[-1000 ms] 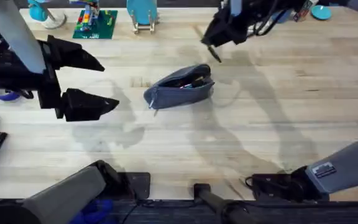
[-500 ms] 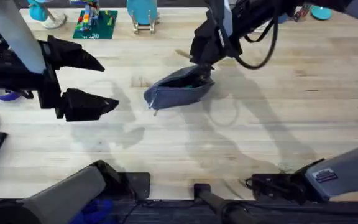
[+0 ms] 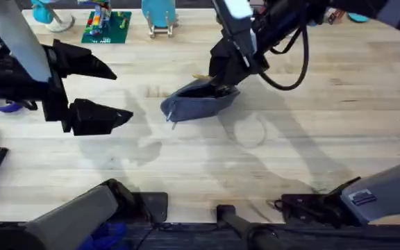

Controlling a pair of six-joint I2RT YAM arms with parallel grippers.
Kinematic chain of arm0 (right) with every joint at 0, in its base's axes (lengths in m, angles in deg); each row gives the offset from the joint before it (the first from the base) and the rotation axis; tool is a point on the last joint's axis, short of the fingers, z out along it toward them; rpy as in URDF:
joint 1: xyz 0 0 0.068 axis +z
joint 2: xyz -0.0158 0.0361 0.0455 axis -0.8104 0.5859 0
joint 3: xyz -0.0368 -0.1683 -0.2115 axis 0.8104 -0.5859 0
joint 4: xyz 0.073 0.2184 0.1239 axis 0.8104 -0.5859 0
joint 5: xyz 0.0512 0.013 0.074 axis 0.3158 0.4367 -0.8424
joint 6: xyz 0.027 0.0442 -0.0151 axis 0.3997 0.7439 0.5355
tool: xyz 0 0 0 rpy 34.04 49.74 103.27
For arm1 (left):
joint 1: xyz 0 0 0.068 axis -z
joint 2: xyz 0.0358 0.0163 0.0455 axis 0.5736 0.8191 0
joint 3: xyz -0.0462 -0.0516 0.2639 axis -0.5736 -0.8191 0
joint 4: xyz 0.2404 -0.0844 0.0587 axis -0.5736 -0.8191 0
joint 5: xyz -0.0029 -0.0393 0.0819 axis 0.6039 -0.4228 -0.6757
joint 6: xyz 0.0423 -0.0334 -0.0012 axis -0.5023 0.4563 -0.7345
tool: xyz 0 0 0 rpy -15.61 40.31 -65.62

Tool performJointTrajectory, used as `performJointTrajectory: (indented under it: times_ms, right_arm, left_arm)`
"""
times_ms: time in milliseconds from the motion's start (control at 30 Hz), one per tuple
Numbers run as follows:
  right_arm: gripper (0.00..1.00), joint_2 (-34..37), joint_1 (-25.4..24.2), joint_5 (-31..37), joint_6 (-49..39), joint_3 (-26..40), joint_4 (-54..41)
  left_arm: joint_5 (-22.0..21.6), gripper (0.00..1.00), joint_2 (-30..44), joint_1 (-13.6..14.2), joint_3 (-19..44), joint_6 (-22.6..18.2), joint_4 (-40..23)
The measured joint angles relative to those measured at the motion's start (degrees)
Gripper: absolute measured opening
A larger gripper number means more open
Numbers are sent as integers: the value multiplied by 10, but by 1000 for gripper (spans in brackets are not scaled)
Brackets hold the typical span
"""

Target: Unzip the bag, pick up the pens from the table one at a time and place them inside, then zip the bag closed.

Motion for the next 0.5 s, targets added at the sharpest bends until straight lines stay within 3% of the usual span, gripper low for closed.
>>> performJointTrajectory:
  times_ms: [500]
  right_arm:
    - [33, 74, 17, 26, -13, 0, 24]
  left_arm:
    - [0, 995, 0, 0, 0, 0, 0]
